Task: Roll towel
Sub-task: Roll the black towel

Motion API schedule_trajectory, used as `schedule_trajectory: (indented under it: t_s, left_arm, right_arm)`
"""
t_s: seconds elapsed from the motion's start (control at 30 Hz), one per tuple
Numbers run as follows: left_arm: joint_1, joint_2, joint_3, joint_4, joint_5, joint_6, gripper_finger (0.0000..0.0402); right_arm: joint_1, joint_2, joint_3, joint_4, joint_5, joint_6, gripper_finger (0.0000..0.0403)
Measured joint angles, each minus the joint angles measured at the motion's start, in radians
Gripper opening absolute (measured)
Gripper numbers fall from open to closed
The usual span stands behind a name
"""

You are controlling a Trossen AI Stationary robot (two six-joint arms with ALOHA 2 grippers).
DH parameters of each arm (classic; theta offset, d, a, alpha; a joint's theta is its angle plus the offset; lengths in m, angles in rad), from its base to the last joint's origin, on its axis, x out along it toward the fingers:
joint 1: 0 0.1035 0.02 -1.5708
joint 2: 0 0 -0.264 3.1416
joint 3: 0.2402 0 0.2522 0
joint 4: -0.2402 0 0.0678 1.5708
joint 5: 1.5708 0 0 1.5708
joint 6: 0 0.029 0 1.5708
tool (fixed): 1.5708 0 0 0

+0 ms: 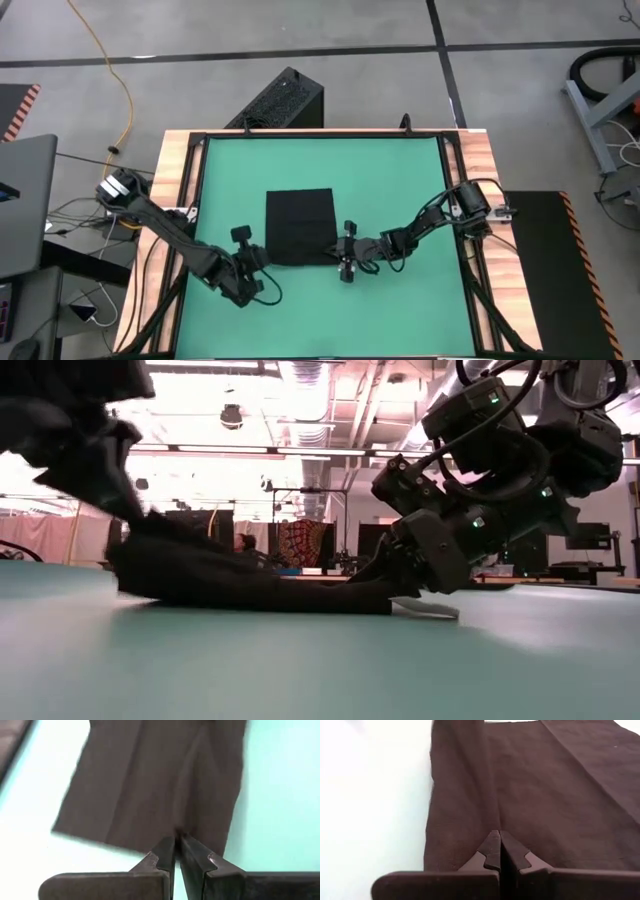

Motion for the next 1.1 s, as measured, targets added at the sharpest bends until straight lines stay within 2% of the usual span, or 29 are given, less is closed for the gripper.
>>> schedule_trajectory:
  t_s: [0.1,0.33,0.4,0.5,0.57,0.73,0.9,1.0,1.1]
  left_arm:
    - [0.000,0.014,-0.001,0.009,0.053,-0.016,0.0020]
    - [0.002,0.029,-0.014,0.057,0.075,-0.021,0.0037]
    - [-0.004,0.028,-0.015,0.096,0.039,0.083,0.0040]
    - [-0.033,0.028,-0.014,0.130,-0.051,0.345,0.0041]
    - [-0.036,0.032,-0.015,0.143,-0.026,0.454,0.0042]
    - [-0.014,0.032,-0.017,0.208,0.094,0.534,0.0042]
    - [0.022,0.032,-0.017,0.211,0.178,0.522,0.0042]
    - [0.034,0.018,-0.017,0.155,0.235,0.512,0.0042]
    - [0.033,-0.059,-0.020,0.033,0.160,0.465,0.0042]
  right_arm:
    - [0.000,0.000,0.000,0.000,0.000,0.003,0.0016]
    - [0.000,0.000,0.001,0.002,-0.002,0.006,0.0016]
    - [0.000,0.000,0.001,0.002,-0.002,0.006,0.0016]
    - [0.000,0.000,0.001,-0.001,-0.003,0.006,0.0016]
    - [0.000,0.000,0.002,0.000,-0.003,0.007,0.0016]
    - [0.000,0.000,0.002,-0.008,-0.007,0.015,0.0016]
    - [-0.001,0.000,0.002,-0.016,-0.016,0.023,0.0016]
    - [-0.001,0.000,0.002,-0.019,-0.017,0.026,0.0016]
    - [-0.002,0.000,0.002,-0.020,-0.017,0.043,0.0016]
